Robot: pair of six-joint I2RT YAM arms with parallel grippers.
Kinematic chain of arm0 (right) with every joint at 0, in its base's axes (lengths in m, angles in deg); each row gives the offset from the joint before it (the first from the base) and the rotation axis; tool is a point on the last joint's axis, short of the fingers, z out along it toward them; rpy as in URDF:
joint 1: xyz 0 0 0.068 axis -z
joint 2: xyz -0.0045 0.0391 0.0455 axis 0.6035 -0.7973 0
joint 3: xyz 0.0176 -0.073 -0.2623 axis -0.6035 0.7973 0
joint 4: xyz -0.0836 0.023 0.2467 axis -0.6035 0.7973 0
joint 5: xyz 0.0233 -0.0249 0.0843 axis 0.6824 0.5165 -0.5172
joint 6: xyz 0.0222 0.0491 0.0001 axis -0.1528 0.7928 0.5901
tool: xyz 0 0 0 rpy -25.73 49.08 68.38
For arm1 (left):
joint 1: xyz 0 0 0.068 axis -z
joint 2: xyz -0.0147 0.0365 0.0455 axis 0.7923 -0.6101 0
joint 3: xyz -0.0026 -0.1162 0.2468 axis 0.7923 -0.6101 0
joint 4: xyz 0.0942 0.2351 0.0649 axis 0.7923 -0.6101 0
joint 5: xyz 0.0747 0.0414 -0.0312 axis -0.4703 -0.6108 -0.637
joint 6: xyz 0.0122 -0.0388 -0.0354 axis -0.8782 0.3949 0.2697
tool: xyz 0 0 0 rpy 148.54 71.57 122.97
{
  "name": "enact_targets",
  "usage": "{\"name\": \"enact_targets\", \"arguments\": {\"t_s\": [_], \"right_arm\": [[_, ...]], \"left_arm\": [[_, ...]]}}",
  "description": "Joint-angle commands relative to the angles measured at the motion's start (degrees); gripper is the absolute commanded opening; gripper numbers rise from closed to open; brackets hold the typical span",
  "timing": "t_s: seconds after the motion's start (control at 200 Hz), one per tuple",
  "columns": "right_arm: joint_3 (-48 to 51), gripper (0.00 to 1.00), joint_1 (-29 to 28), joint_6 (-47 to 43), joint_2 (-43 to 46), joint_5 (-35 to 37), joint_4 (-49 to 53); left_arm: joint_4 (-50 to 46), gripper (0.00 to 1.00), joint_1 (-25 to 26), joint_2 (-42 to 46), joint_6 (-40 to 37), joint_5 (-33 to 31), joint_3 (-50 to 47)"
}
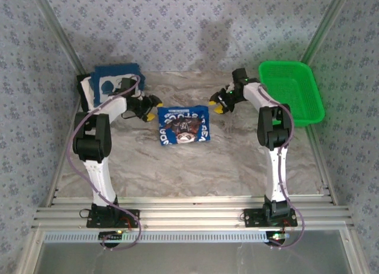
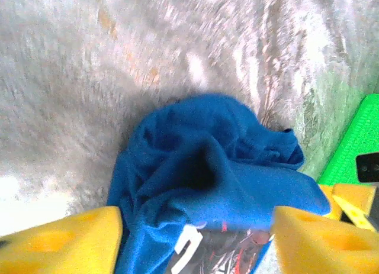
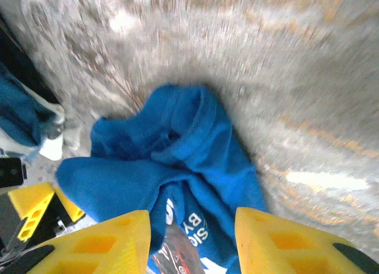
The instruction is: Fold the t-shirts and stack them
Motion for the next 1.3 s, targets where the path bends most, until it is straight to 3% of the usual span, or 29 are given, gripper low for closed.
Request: {"name": "enact_targets", "arguments": {"t_s": [0.0, 0.15, 0.375, 0.65, 0.839, 1.049, 1.294], "right_arm": [[-5.91, 0.45, 1.27, -0.18, 2.03, 1.58, 0.1], [-2.64, 0.45, 1.48, -5.32, 9.99, 2.71, 3.01], [15.5, 0.29, -2.55, -0.54, 20.11, -1.8, -11.48], [10.45, 0.15, -7.71, 9.66, 6.67, -3.94, -27.25], [3.75, 0.12, -7.04, 11.52, -2.58, -0.53, -27.51], [0.72, 0.13, -4.52, 8.25, -7.63, 6.59, -21.39], [-4.78, 0.26, -3.67, 5.13, -7.1, 3.66, -17.17]], "left_arm": [[-2.53, 0.87, -0.05, 1.21, -0.96, -0.45, 8.81], [-5.08, 0.9, 0.18, 6.43, -2.8, -0.8, 10.02], [-8.4, 0.89, 4.0, 13.25, -7.94, -4.18, 1.38], [-2.58, 0.89, 5.83, 22.02, -7.84, -9.75, -15.38], [-2.45, 0.89, 5.92, 28.07, -9.05, -12.03, -22.6], [-1.47, 0.9, 5.85, 33.92, -8.5, -15.06, -31.16], [11.88, 0.94, 5.92, 33.26, -1.51, -14.81, -37.22]]}}
